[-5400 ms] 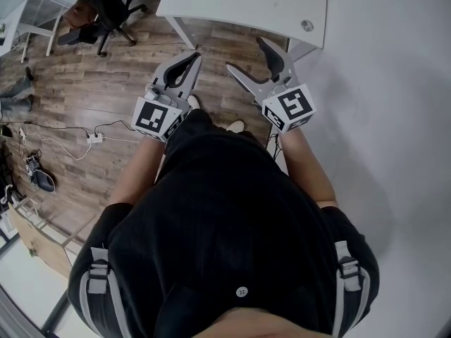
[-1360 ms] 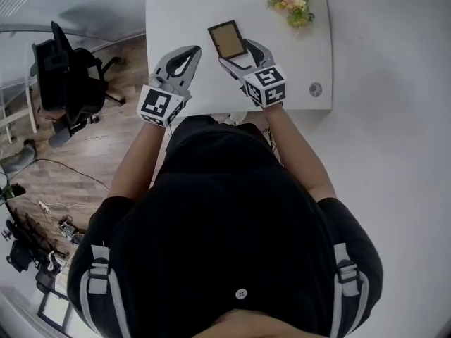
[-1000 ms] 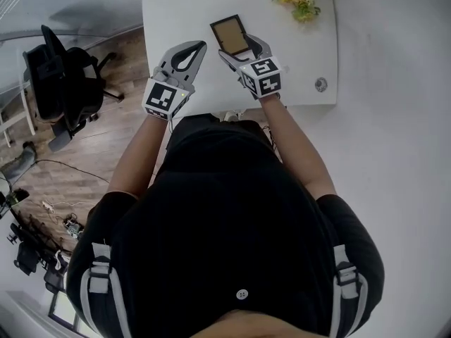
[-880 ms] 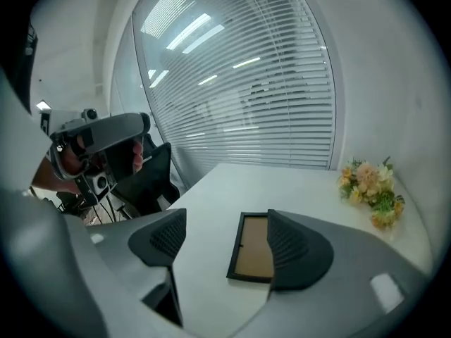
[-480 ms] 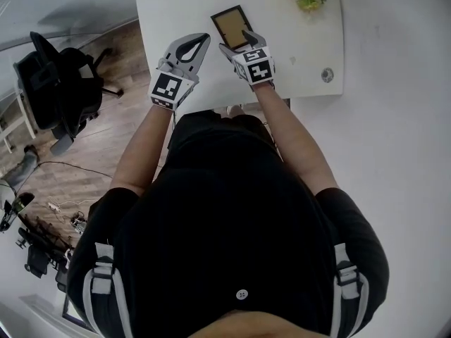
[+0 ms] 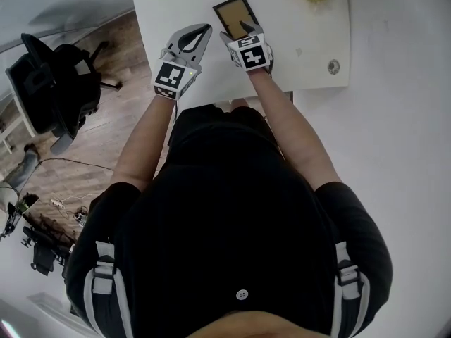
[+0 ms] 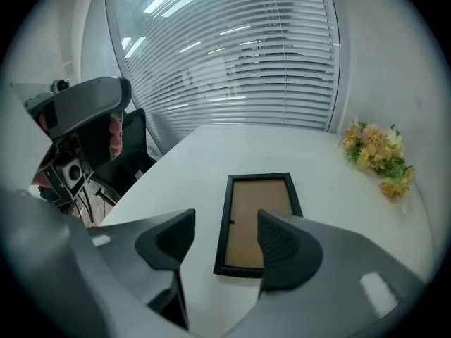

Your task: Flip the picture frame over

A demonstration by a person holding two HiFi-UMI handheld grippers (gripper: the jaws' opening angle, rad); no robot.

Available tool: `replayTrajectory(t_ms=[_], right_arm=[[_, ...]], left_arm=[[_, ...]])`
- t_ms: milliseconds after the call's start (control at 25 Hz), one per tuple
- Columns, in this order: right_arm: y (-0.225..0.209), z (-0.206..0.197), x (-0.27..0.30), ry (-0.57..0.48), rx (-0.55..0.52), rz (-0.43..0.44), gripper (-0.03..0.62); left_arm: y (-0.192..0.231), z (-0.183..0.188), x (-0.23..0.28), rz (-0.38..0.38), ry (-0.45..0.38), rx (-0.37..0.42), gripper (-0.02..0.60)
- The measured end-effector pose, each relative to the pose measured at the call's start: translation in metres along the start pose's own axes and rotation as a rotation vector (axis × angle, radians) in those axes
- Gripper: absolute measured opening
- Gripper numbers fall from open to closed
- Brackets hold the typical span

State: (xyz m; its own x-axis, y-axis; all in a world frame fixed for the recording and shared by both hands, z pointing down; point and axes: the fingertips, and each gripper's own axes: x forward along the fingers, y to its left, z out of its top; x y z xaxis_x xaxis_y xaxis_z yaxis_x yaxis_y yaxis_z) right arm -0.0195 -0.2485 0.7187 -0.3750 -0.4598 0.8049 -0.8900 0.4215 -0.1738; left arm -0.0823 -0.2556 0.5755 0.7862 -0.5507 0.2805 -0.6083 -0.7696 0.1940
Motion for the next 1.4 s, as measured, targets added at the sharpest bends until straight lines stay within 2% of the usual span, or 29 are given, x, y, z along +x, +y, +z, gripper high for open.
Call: replayTrajectory(t_ms=[640, 920, 1160, 1400], right_arm=[[-0.002, -0.018, 0.029, 0.108, 0.01, -0.076, 0.183], [-0.002, -0.025, 0.034, 0.169, -0.072, -0.132, 0.144], [0.002, -0.024, 0.035, 0.188, -0.065, -0.139, 0.11], [0.006, -0.021, 0.034, 0.199, -0.038, -0.131, 0.074]], left_arm=[[0.015, -0.034, 0.011, -0.02, 0.047, -0.048, 0.005], [0.017, -0.032, 0.009, -0.022, 0.044, -0.05, 0.005], [0.023, -0.036, 0.003, -0.001, 0.055, -0.063, 0.005], [0.02, -0.022, -0.001, 0.003, 0.002, -0.082, 0.005]])
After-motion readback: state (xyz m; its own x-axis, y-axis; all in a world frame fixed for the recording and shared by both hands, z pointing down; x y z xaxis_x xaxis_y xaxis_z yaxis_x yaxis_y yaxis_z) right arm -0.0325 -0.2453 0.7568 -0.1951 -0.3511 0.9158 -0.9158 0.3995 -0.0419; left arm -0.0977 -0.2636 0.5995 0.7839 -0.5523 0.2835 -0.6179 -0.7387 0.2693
